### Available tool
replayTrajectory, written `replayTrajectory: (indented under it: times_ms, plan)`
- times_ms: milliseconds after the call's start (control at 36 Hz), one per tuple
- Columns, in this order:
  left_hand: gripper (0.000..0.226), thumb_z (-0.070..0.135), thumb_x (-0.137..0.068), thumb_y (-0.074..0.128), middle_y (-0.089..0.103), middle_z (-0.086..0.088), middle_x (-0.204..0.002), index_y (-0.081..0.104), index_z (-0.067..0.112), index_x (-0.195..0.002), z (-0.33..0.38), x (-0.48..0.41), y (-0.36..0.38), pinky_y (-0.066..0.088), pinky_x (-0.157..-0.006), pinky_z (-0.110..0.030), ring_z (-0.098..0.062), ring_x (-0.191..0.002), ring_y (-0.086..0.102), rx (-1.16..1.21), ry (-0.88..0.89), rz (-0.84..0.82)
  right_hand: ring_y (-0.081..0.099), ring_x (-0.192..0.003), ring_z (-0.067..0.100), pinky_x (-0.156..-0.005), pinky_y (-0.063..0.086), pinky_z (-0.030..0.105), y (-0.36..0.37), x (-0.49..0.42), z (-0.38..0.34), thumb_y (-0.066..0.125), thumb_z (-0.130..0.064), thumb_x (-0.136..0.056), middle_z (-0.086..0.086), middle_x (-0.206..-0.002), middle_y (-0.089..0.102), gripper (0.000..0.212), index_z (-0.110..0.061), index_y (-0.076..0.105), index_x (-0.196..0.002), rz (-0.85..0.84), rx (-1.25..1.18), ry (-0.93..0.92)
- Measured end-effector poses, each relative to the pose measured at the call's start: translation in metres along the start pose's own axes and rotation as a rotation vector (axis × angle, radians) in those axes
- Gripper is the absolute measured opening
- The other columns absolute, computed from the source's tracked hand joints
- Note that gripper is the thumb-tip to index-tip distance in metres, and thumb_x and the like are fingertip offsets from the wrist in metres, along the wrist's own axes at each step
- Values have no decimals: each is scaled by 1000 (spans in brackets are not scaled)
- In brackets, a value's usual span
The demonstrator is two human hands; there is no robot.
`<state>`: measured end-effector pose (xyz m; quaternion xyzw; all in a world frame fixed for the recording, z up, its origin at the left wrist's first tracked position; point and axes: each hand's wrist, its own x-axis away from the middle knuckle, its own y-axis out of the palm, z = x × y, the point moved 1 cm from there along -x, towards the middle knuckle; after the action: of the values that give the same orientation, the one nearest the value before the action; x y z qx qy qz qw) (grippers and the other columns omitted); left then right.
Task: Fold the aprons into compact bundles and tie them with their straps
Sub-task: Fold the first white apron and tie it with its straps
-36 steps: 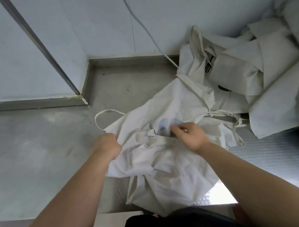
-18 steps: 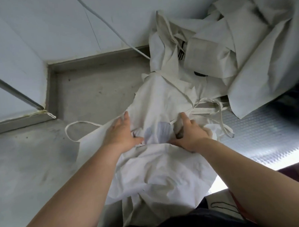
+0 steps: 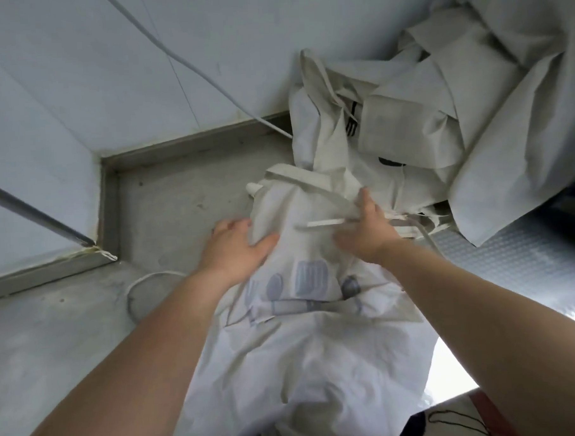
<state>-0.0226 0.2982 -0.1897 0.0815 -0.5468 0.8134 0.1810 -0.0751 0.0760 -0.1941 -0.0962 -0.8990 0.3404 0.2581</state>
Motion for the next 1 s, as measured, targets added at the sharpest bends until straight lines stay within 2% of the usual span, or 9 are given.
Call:
replayTrajectory:
  times_ms: [111, 222, 306, 389, 500, 667, 750, 833, 1000]
  plan:
    - [79, 40, -77, 71, 41, -7, -140, 32, 18, -142, 11, -14, 18, 41, -97, -29, -23, -124, 45, 472, -103, -68, 54, -105, 27, -87, 49, 38, 14, 7, 8, 68, -11, -71, 8, -117, 53, 94, -20, 14, -147, -90, -193, 75]
    - [33, 30, -79, 73, 58, -2, -78, 49, 17, -97, 24, -10, 24, 32, -43, -21, -11, -57, 49, 900, -204, -191, 60, -79, 14, -67, 49, 22, 15, 18, 4, 70, -14, -67, 1, -92, 63, 57, -18, 57, -122, -117, -379, 42]
    - [15, 22, -85, 67, 48, 5, -58, 53, 20, -80, 29, -1, 17, 22, -43, -21, -7, -47, 36, 1015, -218, -217, 48, -49, 3, -45, 36, 9, 6, 27, -5, 64, -9, -84, -4, -64, 54, 7, -15, 65, -81, -60, -485, 6]
    - [7, 8, -83, 65, 66, 0, -67, 64, 14, -87, 30, 10, 5, 42, -50, -21, -11, -54, 58, 1096, -178, -206, 33, -42, 5, -40, 28, 14, -4, 30, -14, 62, -15, -87, -9, -48, 39, 31, -14, 49, -60, 24, -509, -39]
    - [23, 12, -61, 70, 71, -5, -73, 68, 10, -84, 33, 37, -12, 49, -70, -29, -22, -71, 65, 1205, -147, -44, 48, -62, 15, -63, 47, 27, -20, 48, -23, 60, -6, -87, 2, -72, 50, 7, -10, 55, -89, 56, -649, -31]
    - [42, -5, -56, 59, 67, -6, -77, 61, 6, -97, 49, 102, -17, 49, -72, -31, -24, -75, 62, 1287, -87, -50, 60, -85, 15, -87, 45, 31, -25, 91, -15, 62, -25, -87, 0, -121, 46, 78, -15, 14, -148, 114, -450, -89]
    - [40, -4, -48, 50, 59, -9, -74, 58, 6, -86, 54, 146, -9, 42, -59, -24, -24, -69, 56, 1193, -76, -125, 32, -136, 26, -112, 29, 39, -28, 119, -7, 65, -22, -82, 7, -151, 22, 92, -20, 3, -150, 173, -432, -138]
    - [33, -1, -40, 41, 44, -9, -62, 52, 3, -70, 51, 200, 1, 35, -55, -22, -21, -58, 45, 1215, -66, -140, 18, -141, 20, -113, 24, 33, -33, 160, 3, 60, -13, -83, 0, -155, 9, 90, -26, 4, -151, 64, -288, -282]
    - [20, 4, -37, 53, 44, -7, -56, 54, 0, -57, 52, 291, 28, 32, -57, -28, -24, -57, 41, 1242, -73, -257, 29, -138, 22, -112, 23, 44, -41, 234, 22, 62, -30, -81, -4, -148, 33, 81, -39, 17, -147, -116, 175, -349]
